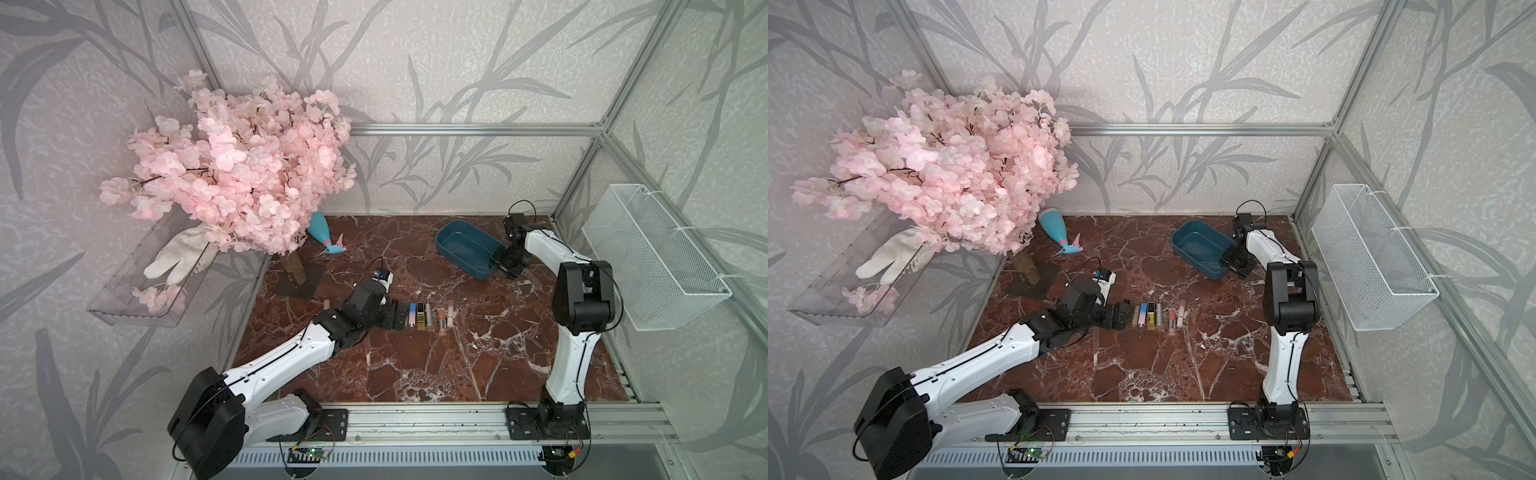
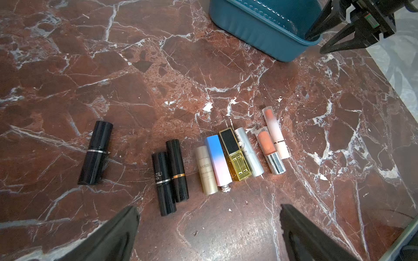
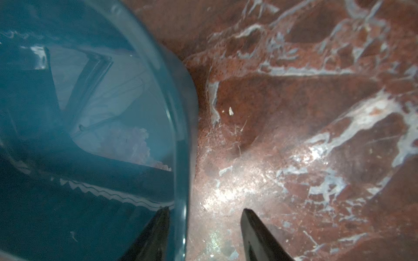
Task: Put the lipstick into the storage box
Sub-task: Pick up the storage box at the center of the board.
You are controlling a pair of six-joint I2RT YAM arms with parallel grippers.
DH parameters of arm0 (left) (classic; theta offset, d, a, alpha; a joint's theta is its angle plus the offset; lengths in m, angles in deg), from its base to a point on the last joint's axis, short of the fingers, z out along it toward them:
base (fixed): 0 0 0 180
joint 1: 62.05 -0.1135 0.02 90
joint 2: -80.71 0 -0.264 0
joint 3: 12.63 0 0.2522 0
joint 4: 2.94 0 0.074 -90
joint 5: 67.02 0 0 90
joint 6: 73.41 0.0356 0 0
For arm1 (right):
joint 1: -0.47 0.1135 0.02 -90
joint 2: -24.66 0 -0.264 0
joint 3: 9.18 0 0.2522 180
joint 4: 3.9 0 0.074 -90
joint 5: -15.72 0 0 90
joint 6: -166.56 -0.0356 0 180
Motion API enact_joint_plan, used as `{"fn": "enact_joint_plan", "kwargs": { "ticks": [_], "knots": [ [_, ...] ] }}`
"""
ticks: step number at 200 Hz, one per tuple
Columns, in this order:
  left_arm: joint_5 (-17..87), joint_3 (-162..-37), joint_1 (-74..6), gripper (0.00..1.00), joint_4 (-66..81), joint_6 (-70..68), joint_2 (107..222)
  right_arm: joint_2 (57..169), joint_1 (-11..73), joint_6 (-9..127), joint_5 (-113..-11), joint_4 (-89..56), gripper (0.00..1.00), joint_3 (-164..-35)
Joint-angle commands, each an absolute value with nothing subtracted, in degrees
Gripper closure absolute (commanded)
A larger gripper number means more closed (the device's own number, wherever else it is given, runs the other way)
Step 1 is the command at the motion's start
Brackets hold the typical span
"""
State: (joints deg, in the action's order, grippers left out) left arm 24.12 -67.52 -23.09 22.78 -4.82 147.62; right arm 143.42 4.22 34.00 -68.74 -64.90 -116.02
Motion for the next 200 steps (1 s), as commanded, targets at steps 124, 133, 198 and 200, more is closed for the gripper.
{"fn": "enact_joint_plan", "kwargs": {
  "ticks": [124, 133, 198, 200],
  "knots": [
    [20.7, -65.2, -23.1, 0.00, 24.6, -6.2, 139.9, 140.4, 5.7, 43.9, -74.2, -63.8, 0.88, -115.3],
    [20.6, -65.0, -23.1, 0.00, 24.7, -6.3, 139.4, 139.5, 6.0, 44.8, -74.6, -63.7, 0.91, -114.9],
    [19.2, -62.6, -23.1, 0.00, 25.2, -7.1, 134.4, 131.7, 9.2, 49.5, -73.2, -61.0, 1.00, -110.9],
    [19.1, -62.5, -23.1, 0.00, 25.3, -7.1, 134.3, 131.5, 9.4, 49.6, -73.1, -61.0, 1.00, -110.8]
  ]
}}
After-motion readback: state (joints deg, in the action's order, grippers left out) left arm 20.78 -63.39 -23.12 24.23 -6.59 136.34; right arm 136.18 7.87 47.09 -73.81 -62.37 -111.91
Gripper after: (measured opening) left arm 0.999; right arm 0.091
